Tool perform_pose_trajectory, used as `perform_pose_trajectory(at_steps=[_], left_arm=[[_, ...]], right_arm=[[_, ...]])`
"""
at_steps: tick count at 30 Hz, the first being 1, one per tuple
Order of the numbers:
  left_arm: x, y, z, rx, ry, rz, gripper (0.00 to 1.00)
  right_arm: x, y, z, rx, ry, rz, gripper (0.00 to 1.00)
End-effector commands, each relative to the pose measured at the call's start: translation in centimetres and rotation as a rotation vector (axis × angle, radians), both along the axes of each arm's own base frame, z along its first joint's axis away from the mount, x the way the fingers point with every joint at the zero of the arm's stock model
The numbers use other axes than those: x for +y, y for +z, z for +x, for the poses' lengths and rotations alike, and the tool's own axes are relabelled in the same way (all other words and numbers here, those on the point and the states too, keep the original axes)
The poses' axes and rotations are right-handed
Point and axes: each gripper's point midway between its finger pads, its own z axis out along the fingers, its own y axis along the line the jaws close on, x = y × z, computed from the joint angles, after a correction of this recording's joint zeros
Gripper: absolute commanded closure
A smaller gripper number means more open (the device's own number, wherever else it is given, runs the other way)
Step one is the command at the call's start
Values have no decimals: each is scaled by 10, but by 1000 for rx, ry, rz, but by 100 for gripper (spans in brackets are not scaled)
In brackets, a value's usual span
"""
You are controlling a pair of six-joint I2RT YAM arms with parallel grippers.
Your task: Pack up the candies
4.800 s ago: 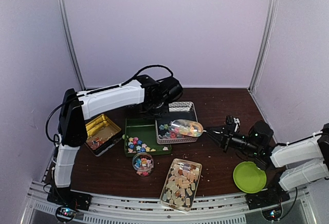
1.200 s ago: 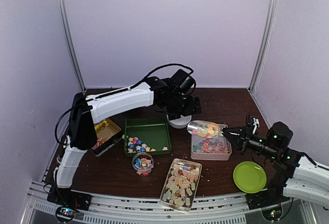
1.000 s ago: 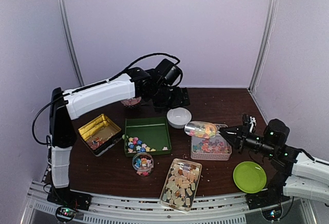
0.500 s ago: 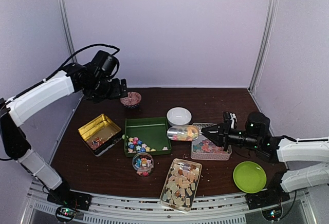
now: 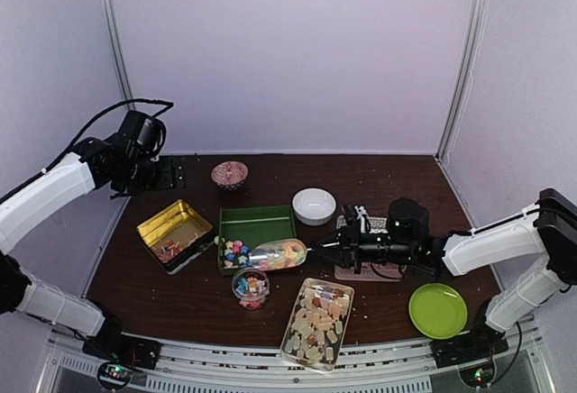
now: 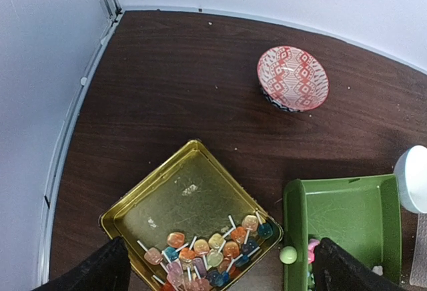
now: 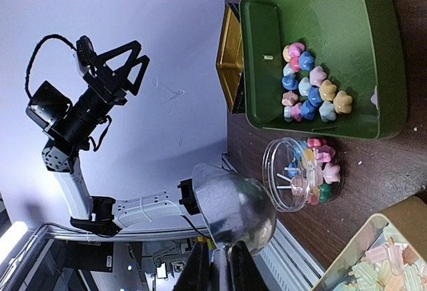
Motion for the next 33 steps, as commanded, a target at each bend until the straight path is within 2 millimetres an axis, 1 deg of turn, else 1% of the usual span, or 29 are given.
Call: perform_pose_trajectory(at_steps=[1, 5, 10, 16, 27, 33], left_arm=[[-4, -2, 10, -20, -29, 9, 2], [1, -9, 10, -9, -15, 32, 2], [-4, -18, 10, 21, -38, 16, 2], [-6, -18, 10, 32, -47, 5, 2], [-7, -19, 9, 37, -51, -8, 2], [-9, -21, 8, 44, -58, -15, 2]], right_arm=[[11, 12, 3, -47, 18, 11, 100], [16, 3, 4, -50, 29, -41, 100], [19, -8, 6, -52, 36, -108, 100], [18, -21, 7, -53, 40, -193, 100], [21, -24, 8, -99, 58, -316, 100], [21, -19, 9, -139, 62, -373, 100]])
